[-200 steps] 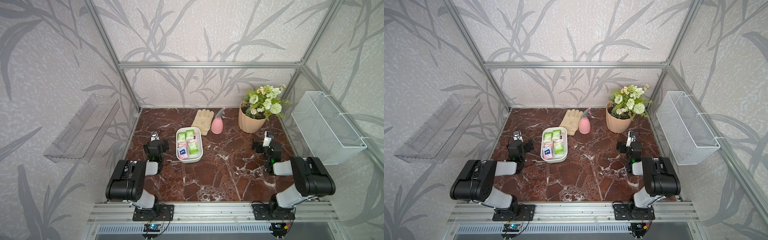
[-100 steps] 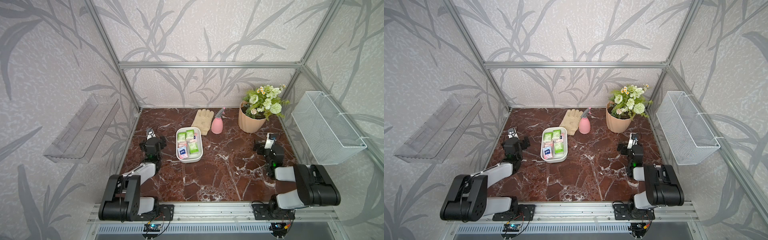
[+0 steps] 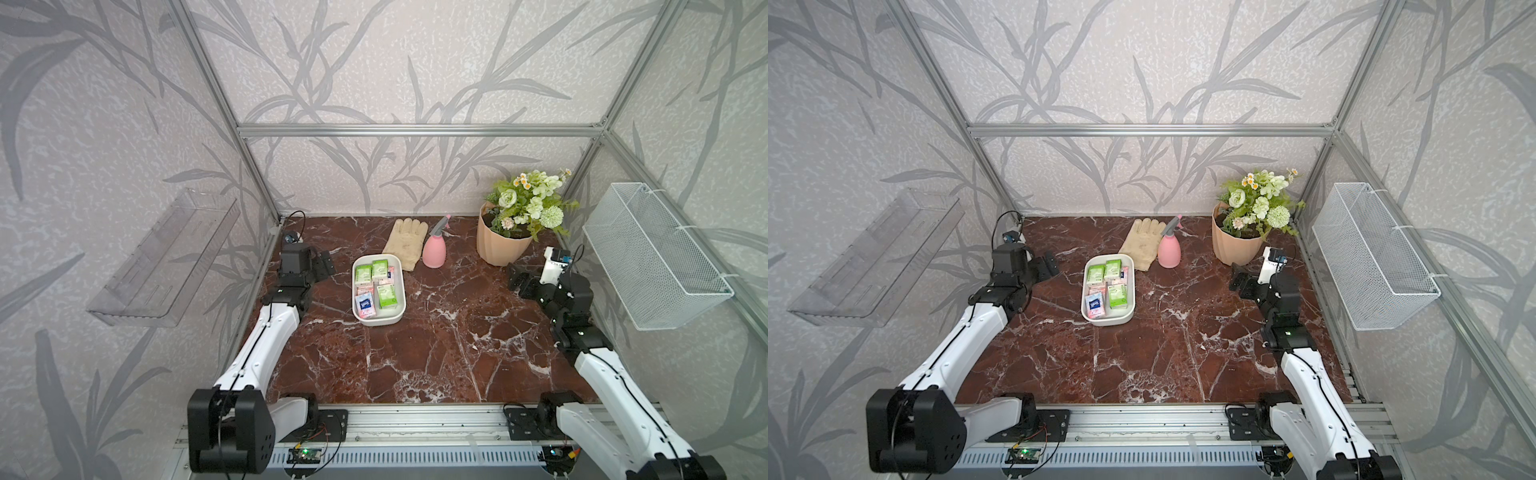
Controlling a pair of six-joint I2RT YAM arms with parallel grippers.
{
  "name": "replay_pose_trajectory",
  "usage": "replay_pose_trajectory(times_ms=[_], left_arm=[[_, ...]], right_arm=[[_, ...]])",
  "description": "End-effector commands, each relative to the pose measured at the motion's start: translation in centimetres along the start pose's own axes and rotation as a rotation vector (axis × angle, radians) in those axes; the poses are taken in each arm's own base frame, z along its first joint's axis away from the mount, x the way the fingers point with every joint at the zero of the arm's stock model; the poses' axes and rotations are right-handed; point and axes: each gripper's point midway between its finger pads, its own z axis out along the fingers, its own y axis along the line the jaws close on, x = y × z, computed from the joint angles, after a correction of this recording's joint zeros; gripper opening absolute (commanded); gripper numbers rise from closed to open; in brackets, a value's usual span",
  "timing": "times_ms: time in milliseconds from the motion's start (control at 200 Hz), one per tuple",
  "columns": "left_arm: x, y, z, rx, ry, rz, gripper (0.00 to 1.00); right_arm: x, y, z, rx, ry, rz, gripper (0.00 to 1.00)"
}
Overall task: Take the pocket tissues out of the storage box
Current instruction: Move the storage box to the center of the board.
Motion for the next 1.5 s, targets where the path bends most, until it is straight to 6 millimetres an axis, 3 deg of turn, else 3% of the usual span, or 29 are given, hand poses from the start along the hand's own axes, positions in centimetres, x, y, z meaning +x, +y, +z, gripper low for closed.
replay_pose_trajectory(times_ms=[0, 270, 525, 790, 1125, 1295, 1500], left_arm=[[4.7, -1.9, 0.6, 0.120, 0.268, -0.005, 1.00], [9.0, -4.6, 2.7, 0.287, 0.535, 0.047, 0.74], [11.0, -5.1, 4.3, 0.328, 0.615, 0.047, 0.56], [11.8, -6.3, 5.8, 0.387, 0.654, 0.014, 0.39], [12.4, -7.3, 5.9, 0.416, 0.678, 0.011, 0.11], [12.3, -8.2, 5.4, 0.421, 0.665, -0.008, 0.05], [12.9, -10.7, 4.5, 0.436, 0.661, -0.014, 0.00]], right_arm=[[3.8, 2.2, -0.7, -0.028, 0.202, 0.065, 0.99], [6.7, 8.2, 0.3, -0.173, 0.328, 0.146, 0.99], [8.1, 11.1, 1.2, -0.211, 0.365, 0.126, 0.99], [8.3, 11.1, 1.3, -0.190, 0.352, 0.117, 0.99], [8.4, 10.8, 1.5, -0.167, 0.347, 0.109, 0.99], [8.4, 10.8, 1.8, -0.165, 0.347, 0.108, 0.99], [8.7, 10.7, 2.1, -0.153, 0.349, 0.114, 0.99]])
